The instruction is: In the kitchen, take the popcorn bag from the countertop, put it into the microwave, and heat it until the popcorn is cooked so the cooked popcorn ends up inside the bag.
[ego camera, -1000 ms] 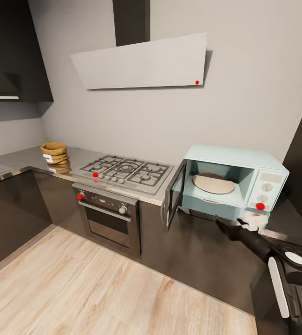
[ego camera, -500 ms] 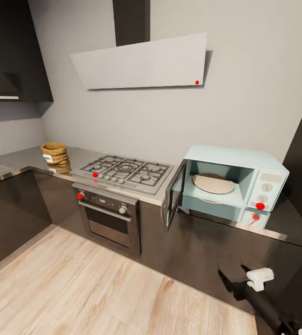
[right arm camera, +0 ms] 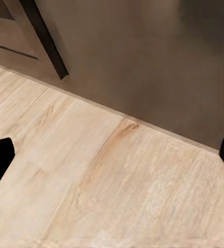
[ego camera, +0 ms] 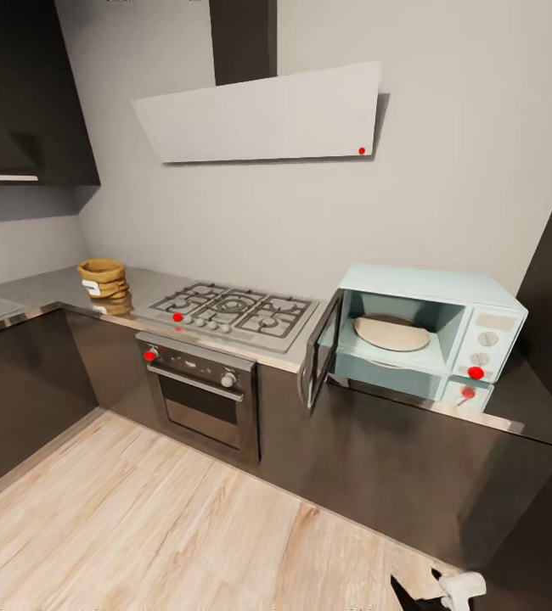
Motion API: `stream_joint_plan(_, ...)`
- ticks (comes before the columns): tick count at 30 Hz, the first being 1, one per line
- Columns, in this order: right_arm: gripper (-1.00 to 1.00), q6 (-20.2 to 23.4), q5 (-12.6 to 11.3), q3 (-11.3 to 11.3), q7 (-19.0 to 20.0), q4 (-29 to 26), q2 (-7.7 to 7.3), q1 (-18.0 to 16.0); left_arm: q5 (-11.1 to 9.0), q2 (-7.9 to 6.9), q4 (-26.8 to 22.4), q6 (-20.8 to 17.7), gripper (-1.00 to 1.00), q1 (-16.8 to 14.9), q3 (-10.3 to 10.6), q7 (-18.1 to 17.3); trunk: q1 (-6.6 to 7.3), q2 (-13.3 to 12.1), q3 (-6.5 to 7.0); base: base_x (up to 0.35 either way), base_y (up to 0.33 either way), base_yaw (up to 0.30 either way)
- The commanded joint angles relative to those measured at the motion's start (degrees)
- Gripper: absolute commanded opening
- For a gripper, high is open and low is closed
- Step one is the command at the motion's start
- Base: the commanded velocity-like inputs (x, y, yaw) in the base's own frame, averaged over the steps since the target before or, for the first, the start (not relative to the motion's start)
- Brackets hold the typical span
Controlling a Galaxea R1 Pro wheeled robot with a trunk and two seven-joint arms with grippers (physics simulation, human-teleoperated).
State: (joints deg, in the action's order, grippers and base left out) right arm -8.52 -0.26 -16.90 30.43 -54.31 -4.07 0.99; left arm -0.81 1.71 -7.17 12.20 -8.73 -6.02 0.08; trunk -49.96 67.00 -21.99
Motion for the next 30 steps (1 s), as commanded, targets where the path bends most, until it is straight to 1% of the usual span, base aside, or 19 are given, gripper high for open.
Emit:
stream_joint_plan(1,1.0,-0.1,-0.07,1.25,0.14,2.25,0.06,-0.32,-0.21,-0.01,0.05,0.18,1.0,-0.01,-0.38,0.0,0.02,0.04,-0.05,-0.236,0.228,0.0)
stream_joint_plan(3,1.0,-0.16,-0.16,2.49,-0.08,5.0,0.1,-1.27,-0.37,-0.08,0.05,0.19,1.0,0.11,-0.5,0.02,0.02,0.04,-0.05,-0.246,0.251,0.0)
stream_joint_plan(4,1.0,-0.16,-0.2,2.64,-0.37,5.79,0.1,-1.52,-0.39,-0.06,0.05,0.22,1.0,0.18,-0.84,0.02,0.02,0.04,-0.05,-0.252,0.263,0.0)
stream_joint_plan(6,1.0,-0.17,-0.24,2.81,-1.69,7.03,0.11,-1.82,-0.41,-0.13,0.05,0.25,1.0,0.48,-2.24,0.03,0.02,0.04,-0.05,-0.254,0.266,0.0)
stream_joint_plan(8,1.0,-0.17,-0.21,2.94,-3.82,7.68,0.16,-2.01,-0.4,-0.18,0.05,0.27,1.0,0.7,-3.87,0.01,0.02,0.04,-0.05,-0.255,0.268,0.0)
stream_joint_plan(9,1.0,-0.18,-0.2,3.05,-4.98,7.85,0.42,-2.05,-0.38,-0.19,0.05,0.27,1.0,0.78,-4.39,0.01,0.02,0.04,-0.05,-0.255,0.27,0.0)
stream_joint_plan(11,1.0,-0.18,0.04,3.71,-6.72,8.1,1.53,-2.1,-0.36,-0.26,0.05,0.28,1.0,0.86,-4.98,0.01,0.02,0.04,-0.05,-0.25,0.277,0.0)
stream_joint_plan(12,1.0,-0.18,0.43,4.3,-7.33,8.47,2.16,-2.11,-0.35,-0.27,0.05,0.28,1.0,0.88,-5.11,0.01,0.02,0.04,-0.05,-0.235,0.289,0.0)
stream_joint_plan(13,1.0,-0.18,1.36,5.26,-8.11,9.59,2.78,-2.12,-0.33,-0.29,0.05,0.28,1.0,0.89,-5.21,0.0,0.02,0.04,-0.05,-0.207,0.305,0.0)
stream_joint_plan(14,1.0,-0.18,2.02,5.77,-8.63,10.54,3.02,-2.16,-0.33,-0.29,0.05,0.28,1.0,0.9,-5.25,0.0,0.02,0.04,-0.05,-0.18,0.316,0.0)
stream_joint_plan(17,1.0,-0.18,3.42,6.91,-10.21,12.6,3.44,-2.31,-0.27,-0.3,0.05,0.63,1.0,0.93,-5.3,0.0,0.02,0.04,-0.05,-0.1,0.334,0.0)
stream_joint_plan(18,1.0,-0.18,3.72,7.74,-10.68,13.01,3.53,-2.35,-0.26,-0.33,0.09,1.49,1.0,1.03,-5.31,0.0,0.02,0.04,-0.05,-0.025,0.345,0.0)
stream_joint_plan(21,1.0,-0.18,4.01,9.33,-11.13,13.42,3.62,-2.39,-0.25,-0.38,0.12,2.76,1.0,1.71,-5.32,0.0,0.02,0.04,-0.05,0.077,0.348,0.0)
stream_joint_plan(24,1.0,-0.18,4.04,9.76,-11.21,13.44,3.63,-2.39,-0.26,-0.39,0.13,2.88,1.0,1.77,-5.32,0.0,0.02,0.04,-0.05,0.135,0.288,0.0)
stream_joint_plan(26,1.0,-0.18,4.04,9.88,-11.32,13.44,3.63,-2.4,-0.25,-0.39,0.13,2.9,1.0,1.78,-5.32,0.0,0.02,0.04,-0.09,0.044,0.089,0.093)
stream_joint_plan(28,1.0,-0.18,4.0,9.95,-12.89,13.44,3.68,-2.4,-0.25,-0.21,0.08,2.91,1.0,1.76,-5.42,0.0,0.02,0.04,-0.17,0.009,0.019,0.202)
stream_joint_plan(30,1.0,-0.18,3.97,9.95,-13.53,13.44,3.66,-2.43,-0.25,-0.03,0.06,2.91,1.0,1.69,-5.52,0.0,0.02,0.04,-0.25,0.002,0.005,0.229)
